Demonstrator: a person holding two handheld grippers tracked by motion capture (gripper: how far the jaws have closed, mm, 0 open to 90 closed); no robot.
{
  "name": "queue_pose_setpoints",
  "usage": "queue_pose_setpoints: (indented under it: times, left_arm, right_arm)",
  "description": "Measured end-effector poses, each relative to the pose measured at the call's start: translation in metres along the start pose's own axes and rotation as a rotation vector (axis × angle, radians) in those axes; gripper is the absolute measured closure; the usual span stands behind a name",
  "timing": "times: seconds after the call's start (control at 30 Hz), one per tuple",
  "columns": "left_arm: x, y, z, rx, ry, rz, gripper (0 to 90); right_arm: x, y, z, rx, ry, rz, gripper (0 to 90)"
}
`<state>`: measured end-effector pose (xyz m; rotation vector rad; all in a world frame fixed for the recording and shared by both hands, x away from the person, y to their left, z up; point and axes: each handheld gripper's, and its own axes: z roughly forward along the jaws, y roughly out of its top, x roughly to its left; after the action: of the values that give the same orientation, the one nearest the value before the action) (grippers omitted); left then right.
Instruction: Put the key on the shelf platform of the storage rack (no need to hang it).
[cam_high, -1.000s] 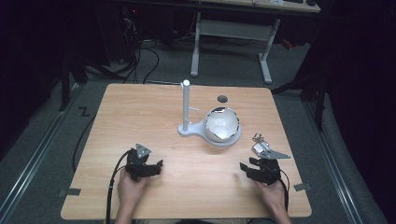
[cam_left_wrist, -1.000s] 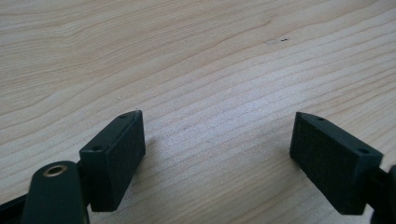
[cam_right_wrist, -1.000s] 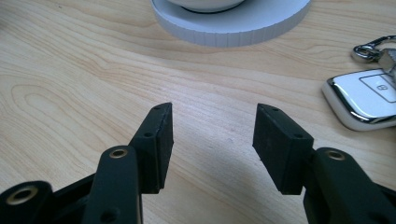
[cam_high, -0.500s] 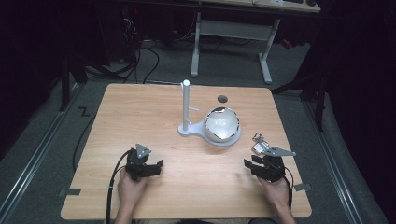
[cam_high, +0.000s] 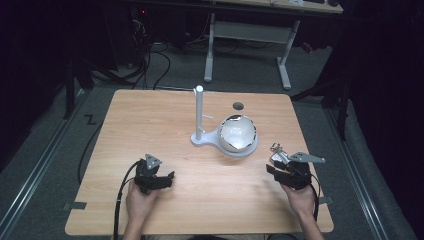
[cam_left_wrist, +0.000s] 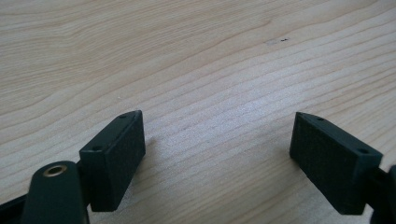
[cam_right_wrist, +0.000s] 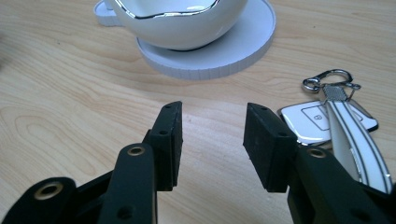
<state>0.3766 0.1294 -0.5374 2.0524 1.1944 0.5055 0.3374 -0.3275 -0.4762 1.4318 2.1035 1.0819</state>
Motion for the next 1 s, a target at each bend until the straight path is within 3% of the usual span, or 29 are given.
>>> queue_pose_setpoints:
  times: [1.0]
  left_arm:
    - [0.0,0.0,0.0,0.0,0.0,0.0,18.6]
  right_arm:
    - [-0.048,0.023,0.008,0.0,-0.11,0.074,59.1]
